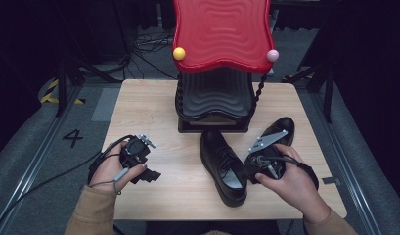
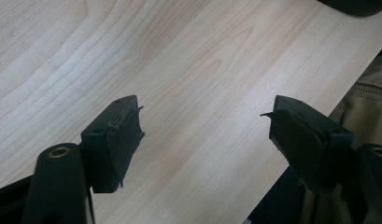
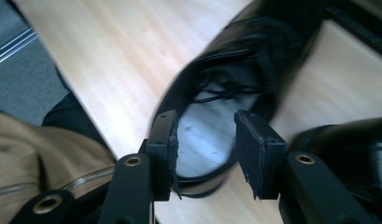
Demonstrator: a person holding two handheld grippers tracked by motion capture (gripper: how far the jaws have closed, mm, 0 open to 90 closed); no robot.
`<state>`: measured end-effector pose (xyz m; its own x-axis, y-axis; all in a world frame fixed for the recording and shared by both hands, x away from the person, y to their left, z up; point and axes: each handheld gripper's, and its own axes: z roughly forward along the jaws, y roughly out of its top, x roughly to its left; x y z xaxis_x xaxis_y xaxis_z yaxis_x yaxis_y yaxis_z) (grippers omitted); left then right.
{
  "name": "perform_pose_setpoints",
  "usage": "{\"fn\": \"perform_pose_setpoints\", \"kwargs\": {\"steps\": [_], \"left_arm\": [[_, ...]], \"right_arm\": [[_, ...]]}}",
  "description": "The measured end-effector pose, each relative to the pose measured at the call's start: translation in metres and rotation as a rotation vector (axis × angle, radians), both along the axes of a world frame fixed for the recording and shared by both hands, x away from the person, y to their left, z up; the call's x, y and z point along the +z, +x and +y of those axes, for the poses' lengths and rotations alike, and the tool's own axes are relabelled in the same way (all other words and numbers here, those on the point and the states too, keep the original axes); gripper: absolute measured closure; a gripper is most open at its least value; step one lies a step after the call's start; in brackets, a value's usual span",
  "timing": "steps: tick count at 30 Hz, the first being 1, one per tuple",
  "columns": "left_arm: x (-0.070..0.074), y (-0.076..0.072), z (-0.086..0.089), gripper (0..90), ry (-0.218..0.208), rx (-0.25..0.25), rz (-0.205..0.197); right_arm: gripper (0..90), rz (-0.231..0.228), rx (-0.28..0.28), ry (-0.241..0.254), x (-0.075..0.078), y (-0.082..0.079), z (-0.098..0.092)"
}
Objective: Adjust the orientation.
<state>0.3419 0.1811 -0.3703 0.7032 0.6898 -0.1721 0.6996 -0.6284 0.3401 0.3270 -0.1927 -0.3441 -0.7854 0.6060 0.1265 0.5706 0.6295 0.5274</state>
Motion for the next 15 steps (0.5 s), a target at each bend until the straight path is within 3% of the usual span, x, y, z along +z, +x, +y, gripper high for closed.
{"fn": "perform_pose_setpoints", "kwargs": {"steps": [4, 11, 13, 15], "left_arm": [[0.0, 0.0, 0.0, 25.4, 0.002, -0.001, 0.001], [-0.001, 0.001, 0.002, 25.4, 0.005, -0.004, -0.001], [-0.001, 0.001, 0.002, 25.4, 0.001, 0.002, 0.002], [-0.001, 0.001, 0.002, 25.4, 0.002, 0.0, 0.0]], "right_arm": [[59.8, -0.015, -0.066, -0.043, 0.003, 0.019, -0.011], [59.6, -0.013, -0.189, -0.138, -0.009, 0.052, -0.027], [59.2, -0.002, -0.205, -0.152, -0.012, 0.056, -0.028], [58.7, 0.038, -0.208, -0.183, -0.022, 0.067, -0.029]]}}
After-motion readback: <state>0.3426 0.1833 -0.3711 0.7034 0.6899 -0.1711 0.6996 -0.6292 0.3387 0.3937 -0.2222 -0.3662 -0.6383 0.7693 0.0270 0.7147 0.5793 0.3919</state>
